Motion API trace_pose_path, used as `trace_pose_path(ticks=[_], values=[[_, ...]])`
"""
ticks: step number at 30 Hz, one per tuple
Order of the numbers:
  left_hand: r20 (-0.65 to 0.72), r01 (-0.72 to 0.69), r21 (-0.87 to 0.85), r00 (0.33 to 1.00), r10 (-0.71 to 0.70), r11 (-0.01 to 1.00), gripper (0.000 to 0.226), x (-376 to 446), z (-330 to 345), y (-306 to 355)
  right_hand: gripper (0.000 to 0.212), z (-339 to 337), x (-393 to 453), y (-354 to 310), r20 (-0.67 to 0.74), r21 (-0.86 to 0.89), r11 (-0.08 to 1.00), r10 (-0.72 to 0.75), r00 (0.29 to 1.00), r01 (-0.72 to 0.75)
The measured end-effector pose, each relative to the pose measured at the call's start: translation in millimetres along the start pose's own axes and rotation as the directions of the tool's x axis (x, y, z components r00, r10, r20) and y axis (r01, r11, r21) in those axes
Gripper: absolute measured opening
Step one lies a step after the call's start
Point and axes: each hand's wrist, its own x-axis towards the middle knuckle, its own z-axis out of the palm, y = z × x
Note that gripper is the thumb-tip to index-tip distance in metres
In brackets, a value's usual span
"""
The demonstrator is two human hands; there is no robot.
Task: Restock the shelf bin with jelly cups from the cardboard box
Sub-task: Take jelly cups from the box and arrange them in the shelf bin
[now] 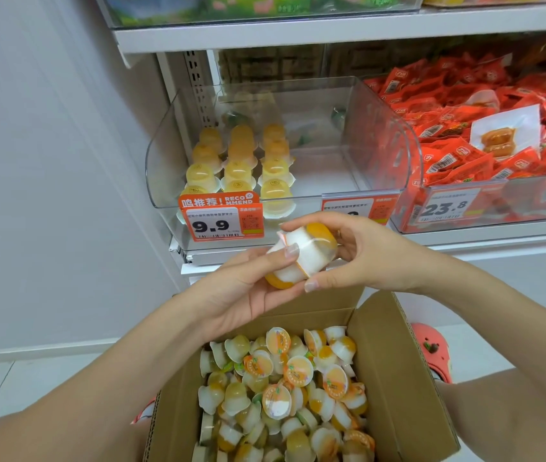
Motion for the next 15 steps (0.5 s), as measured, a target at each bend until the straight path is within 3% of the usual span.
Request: trace_pose_path(ticks=[3, 7, 8, 11, 15], values=[[-0.007, -0.013, 0.01, 1.0, 0.013, 1.0, 0.054, 0, 1, 1, 0.06, -1, 0, -1, -0.001, -0.012, 1.0, -0.005, 1.0, 0.005], [-0.085, -0.011, -0.02, 0.996, 0.01, 1.0, 0.029, -1, 6, 3, 0.061, 0, 1, -2, -0.058, -0.065, 0.998, -0.024, 0.998, 0.02], [-0.089, -0.014, -0.056, 0.996, 0.009, 0.998, 0.034, 0, 7, 5, 0.061, 0, 2, -3, -0.079, -0.075, 0.997, -0.038, 0.996, 0.033], [-0.058, -0.017, -0.119, 0.998, 0.01, 0.993, 0.076, 1, 3, 11, 0.063, 2, 5, -7, -0.124, -0.106, 0.993, -0.068, 0.99, 0.055], [-0.003, -0.011, -0.124, 1.0, 0.011, 0.992, 0.08, 1, 2, 17, 0.058, 5, 6, -10, -0.172, -0.132, 0.99, -0.073, 0.982, 0.051]])
